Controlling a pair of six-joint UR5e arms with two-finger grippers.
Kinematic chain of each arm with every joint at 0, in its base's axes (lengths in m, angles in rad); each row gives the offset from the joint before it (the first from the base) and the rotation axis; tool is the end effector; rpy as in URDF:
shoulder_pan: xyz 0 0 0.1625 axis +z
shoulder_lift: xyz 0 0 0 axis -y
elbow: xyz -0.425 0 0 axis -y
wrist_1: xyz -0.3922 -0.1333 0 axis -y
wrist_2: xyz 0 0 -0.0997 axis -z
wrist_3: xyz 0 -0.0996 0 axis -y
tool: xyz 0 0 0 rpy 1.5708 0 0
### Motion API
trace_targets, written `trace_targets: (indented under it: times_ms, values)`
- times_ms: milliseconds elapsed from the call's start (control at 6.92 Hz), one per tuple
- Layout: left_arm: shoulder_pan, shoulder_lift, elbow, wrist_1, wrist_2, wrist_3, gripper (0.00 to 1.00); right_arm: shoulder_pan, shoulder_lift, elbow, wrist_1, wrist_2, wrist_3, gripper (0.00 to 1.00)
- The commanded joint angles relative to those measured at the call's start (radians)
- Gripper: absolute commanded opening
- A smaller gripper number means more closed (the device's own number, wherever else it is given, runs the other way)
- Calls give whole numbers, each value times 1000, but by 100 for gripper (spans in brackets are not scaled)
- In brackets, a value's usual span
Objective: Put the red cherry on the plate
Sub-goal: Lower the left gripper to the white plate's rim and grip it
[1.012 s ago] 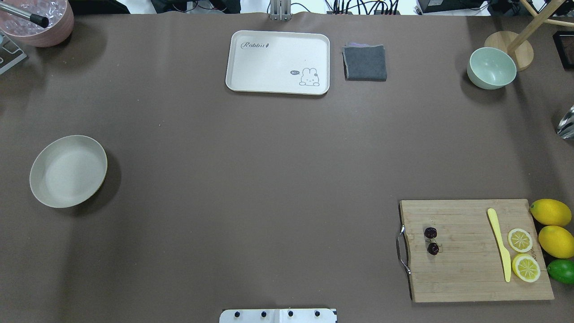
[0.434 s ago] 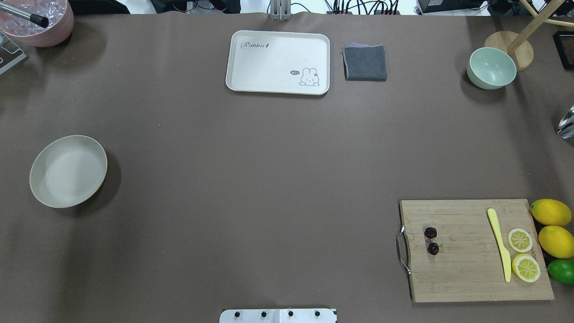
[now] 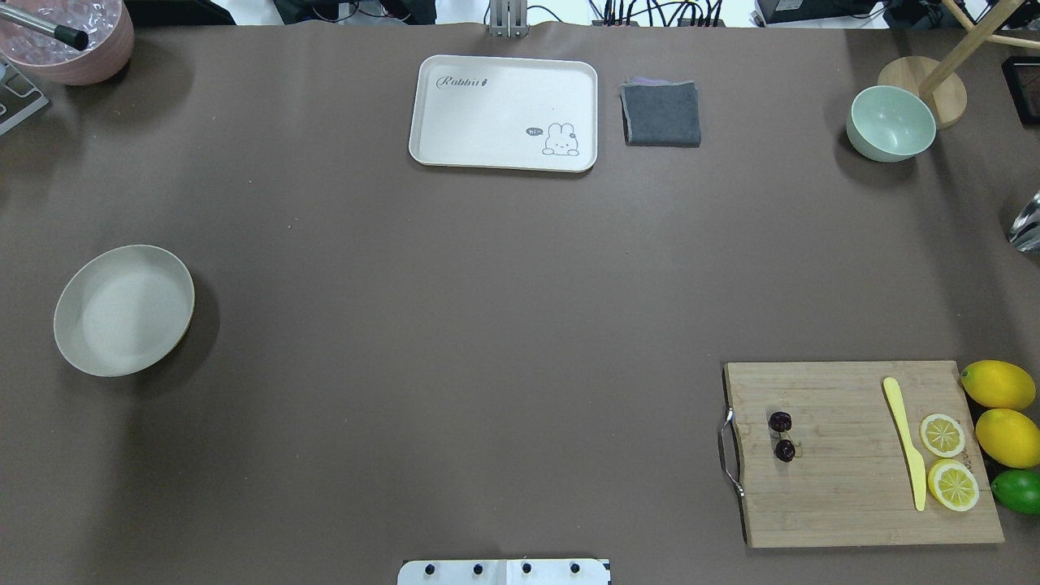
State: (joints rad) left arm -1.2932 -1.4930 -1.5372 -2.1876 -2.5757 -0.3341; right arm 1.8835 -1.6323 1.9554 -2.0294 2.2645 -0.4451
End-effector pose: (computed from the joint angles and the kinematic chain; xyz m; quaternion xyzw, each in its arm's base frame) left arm 0.0814 -0.4653 0.6283 0.0686 0.5106 0.0964 0.8516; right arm 0.1998 -0.3918 0.5515 0.0663 -0.3387 -0.0391 0.9378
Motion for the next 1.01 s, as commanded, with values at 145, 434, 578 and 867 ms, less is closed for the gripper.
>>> trace_targets:
  times_ms: [145, 434, 578, 867]
  values:
    - [143, -30, 126, -288, 151, -178, 95, 17, -24, 19, 0, 0, -10, 100]
    - [196, -44, 163, -368, 197, -246, 91, 17, -26, 22, 0, 0, -11, 100]
    - [205, -46, 181, -392, 198, -246, 88, 17, -27, 23, 0, 0, -11, 100]
    - [206, -46, 216, -432, 200, -246, 67, 17, -30, 34, -2, 0, -12, 100]
